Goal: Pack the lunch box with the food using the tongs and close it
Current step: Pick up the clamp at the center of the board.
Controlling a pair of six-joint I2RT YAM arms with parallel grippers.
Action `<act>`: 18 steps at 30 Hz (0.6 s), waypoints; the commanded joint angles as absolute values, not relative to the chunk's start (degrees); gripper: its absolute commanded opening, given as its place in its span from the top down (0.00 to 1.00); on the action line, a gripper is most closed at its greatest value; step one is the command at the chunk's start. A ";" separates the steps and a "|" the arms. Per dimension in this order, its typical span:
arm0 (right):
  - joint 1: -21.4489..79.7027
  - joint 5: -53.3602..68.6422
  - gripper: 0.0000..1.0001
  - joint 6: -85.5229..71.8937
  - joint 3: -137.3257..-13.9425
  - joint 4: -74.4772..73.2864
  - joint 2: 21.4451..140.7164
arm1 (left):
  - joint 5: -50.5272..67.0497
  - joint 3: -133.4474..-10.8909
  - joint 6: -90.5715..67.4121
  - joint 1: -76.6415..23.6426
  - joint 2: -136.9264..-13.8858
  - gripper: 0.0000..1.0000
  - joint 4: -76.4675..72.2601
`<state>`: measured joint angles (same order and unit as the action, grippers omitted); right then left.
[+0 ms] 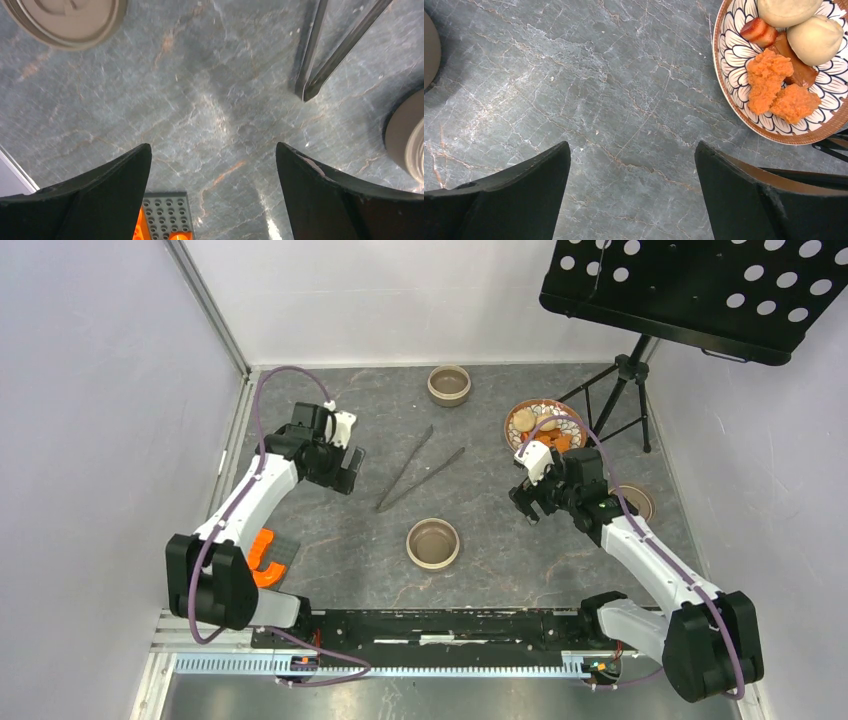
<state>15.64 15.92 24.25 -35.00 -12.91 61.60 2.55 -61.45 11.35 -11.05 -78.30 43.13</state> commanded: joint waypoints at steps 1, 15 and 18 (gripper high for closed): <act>15.55 16.40 0.02 23.47 -38.53 -10.09 60.07 | 1.79 -69.35 11.28 -13.46 -81.02 0.00 42.06; 13.38 4.95 0.02 14.24 -40.52 -11.53 61.49 | 2.49 -95.62 19.07 -30.22 -104.92 0.00 53.47; 13.31 6.57 0.02 14.69 -40.18 -13.24 61.32 | 2.26 -99.64 17.89 -33.84 -110.01 0.04 55.80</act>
